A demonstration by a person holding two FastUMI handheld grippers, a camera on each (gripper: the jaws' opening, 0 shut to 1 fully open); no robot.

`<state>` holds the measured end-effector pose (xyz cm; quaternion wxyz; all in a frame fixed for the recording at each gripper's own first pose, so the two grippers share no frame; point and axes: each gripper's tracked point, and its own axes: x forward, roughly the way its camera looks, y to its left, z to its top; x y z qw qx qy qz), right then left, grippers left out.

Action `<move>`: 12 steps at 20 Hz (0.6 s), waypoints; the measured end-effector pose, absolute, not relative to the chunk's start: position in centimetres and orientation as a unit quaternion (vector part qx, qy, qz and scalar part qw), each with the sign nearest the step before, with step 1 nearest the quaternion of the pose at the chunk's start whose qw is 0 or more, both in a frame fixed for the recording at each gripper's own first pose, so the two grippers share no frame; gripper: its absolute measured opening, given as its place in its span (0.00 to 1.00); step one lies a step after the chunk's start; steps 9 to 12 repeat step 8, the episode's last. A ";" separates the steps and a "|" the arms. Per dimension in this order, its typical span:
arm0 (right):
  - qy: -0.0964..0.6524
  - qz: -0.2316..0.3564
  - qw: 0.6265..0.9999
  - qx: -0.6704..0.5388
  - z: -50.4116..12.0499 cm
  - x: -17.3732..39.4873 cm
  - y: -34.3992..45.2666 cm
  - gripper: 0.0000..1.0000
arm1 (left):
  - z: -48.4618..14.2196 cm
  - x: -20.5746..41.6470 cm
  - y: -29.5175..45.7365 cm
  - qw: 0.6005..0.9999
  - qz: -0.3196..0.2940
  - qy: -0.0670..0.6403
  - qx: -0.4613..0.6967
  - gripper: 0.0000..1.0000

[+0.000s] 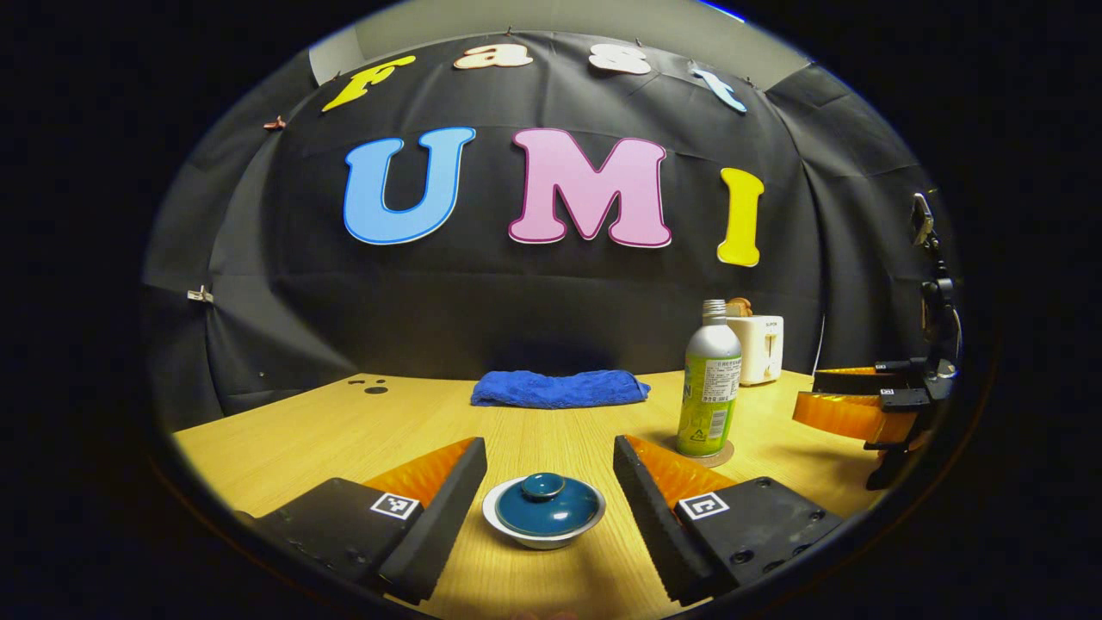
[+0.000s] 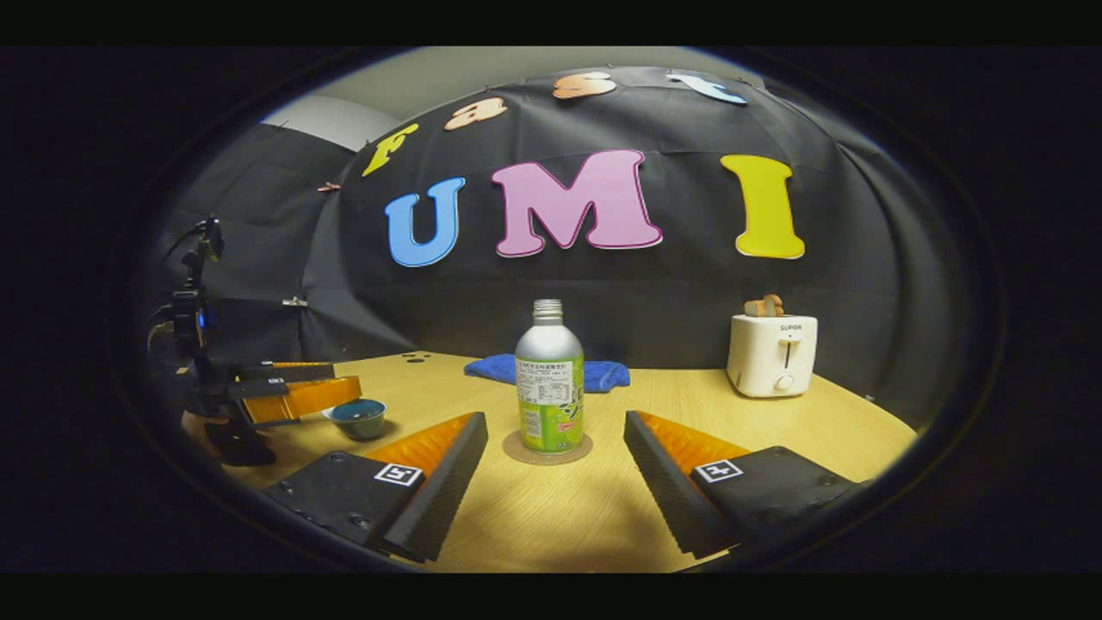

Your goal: Open the teacup lid with one hand, grasp the water bottle and pour water into the teacup with the other hand; after pouring, place the water bottle on the coaster and then close the teacup lid.

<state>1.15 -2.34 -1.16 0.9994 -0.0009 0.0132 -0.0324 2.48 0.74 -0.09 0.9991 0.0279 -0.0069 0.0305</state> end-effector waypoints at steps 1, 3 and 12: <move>0.013 -0.032 0.999 -0.001 -1.2 1.2 -2.3 0.98 | -0.1 2.5 0.7 0.999 0.029 -0.007 0.028 0.94; 0.013 -0.032 0.999 -0.001 -1.2 1.2 -2.3 0.98 | -0.1 2.5 0.7 0.999 0.029 -0.007 0.028 0.94; 0.013 -0.032 0.999 -0.001 -1.2 1.3 -2.3 0.99 | -0.1 2.5 0.7 0.999 0.028 -0.007 0.028 0.94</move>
